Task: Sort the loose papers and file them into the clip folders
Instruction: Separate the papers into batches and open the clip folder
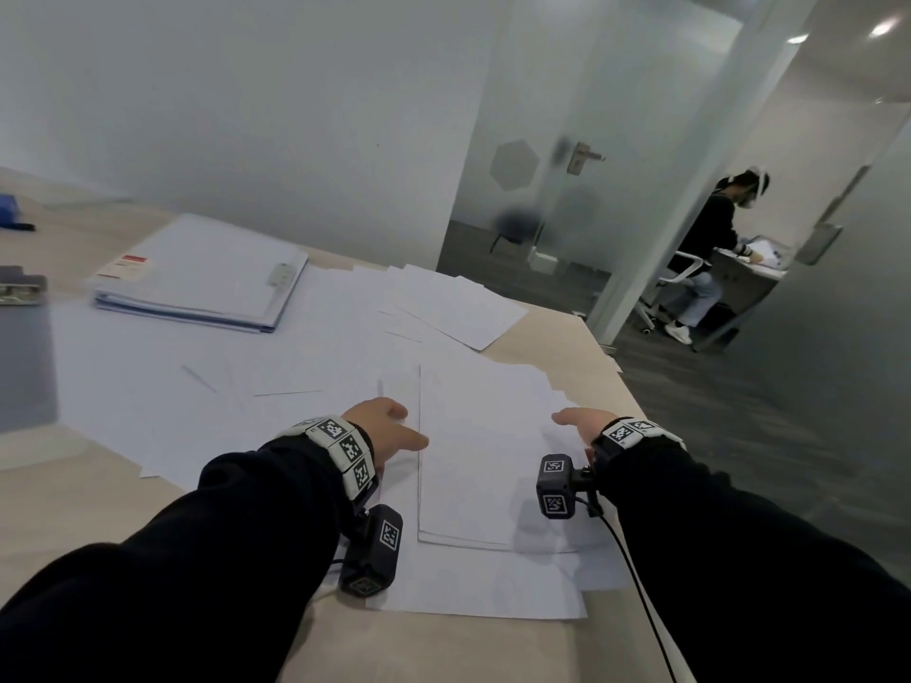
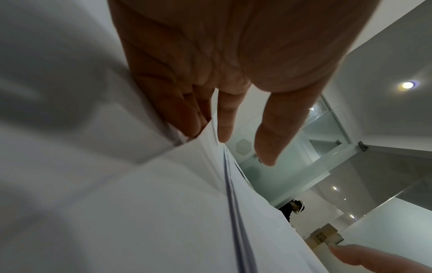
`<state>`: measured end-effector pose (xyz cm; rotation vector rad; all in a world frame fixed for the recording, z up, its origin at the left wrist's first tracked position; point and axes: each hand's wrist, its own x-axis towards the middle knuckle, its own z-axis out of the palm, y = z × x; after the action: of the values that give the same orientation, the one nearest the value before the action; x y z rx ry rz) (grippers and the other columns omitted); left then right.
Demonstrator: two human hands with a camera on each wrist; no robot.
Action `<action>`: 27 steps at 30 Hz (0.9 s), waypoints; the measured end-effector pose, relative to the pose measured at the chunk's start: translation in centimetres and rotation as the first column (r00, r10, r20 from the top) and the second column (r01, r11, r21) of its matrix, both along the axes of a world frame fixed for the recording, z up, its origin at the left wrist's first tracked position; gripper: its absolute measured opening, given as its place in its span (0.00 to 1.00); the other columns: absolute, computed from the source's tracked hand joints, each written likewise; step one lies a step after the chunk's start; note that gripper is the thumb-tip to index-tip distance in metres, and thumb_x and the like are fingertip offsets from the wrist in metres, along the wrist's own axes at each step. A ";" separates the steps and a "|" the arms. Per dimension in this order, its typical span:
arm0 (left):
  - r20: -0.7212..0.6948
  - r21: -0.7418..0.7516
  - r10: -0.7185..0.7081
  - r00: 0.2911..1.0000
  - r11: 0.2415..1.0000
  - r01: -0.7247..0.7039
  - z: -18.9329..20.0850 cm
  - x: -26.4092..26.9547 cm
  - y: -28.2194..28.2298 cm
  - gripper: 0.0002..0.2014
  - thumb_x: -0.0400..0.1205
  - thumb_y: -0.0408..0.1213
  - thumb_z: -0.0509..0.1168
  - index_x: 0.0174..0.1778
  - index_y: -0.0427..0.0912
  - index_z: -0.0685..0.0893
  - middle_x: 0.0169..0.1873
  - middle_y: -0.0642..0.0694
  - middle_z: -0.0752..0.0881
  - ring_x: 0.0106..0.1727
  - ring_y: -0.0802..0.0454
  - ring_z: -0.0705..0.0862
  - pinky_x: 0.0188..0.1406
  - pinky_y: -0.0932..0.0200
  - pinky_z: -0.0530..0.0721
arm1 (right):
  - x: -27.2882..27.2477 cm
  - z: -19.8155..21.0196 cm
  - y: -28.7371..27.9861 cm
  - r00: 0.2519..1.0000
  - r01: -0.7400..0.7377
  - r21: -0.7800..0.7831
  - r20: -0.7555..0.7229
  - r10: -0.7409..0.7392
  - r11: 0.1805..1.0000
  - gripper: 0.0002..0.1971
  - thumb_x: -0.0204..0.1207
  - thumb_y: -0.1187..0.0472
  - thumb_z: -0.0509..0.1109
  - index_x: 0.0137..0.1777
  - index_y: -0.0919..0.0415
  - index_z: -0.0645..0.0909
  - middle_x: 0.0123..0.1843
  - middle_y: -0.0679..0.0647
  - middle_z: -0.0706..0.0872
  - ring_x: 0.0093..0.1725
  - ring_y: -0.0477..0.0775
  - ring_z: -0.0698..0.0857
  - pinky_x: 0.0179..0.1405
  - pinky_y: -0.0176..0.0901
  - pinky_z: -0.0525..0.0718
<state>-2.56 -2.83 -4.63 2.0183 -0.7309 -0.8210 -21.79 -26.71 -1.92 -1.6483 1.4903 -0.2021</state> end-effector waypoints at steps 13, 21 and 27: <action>-0.097 -0.039 0.072 0.993 0.996 -0.076 -0.8 0.5 -0.2 0.37 0.75 0.40 0.77 0.80 0.48 0.69 0.54 0.46 0.80 0.35 0.44 0.81 0.33 0.57 0.83 | -3.0 0.7 1.5 0.974 0.135 0.135 0.162 -0.156 0.982 0.09 0.76 0.59 0.74 0.48 0.65 0.82 0.39 0.58 0.85 0.34 0.56 0.80 0.37 0.43 0.78; -0.164 -0.033 0.150 0.975 0.987 -0.158 -0.6 0.7 -0.1 0.29 0.76 0.29 0.71 0.74 0.43 0.76 0.58 0.34 0.86 0.49 0.38 0.86 0.46 0.48 0.87 | -4.2 0.8 3.4 0.999 -0.025 0.026 -0.028 0.026 0.999 0.17 0.73 0.54 0.78 0.56 0.63 0.81 0.52 0.60 0.80 0.57 0.64 0.82 0.57 0.50 0.80; 0.011 0.012 0.035 0.999 0.999 -0.035 0.4 -0.9 -0.5 0.12 0.75 0.26 0.64 0.49 0.36 0.89 0.41 0.40 0.89 0.41 0.43 0.84 0.42 0.56 0.82 | -4.4 0.2 3.8 0.990 -0.143 0.004 0.000 0.143 0.990 0.06 0.75 0.62 0.76 0.49 0.63 0.85 0.47 0.56 0.88 0.42 0.56 0.86 0.40 0.40 0.80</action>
<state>-3.49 -3.30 -4.22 2.0420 -0.6963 -0.7963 -26.15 -22.95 -1.75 -1.7441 1.3650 -0.1189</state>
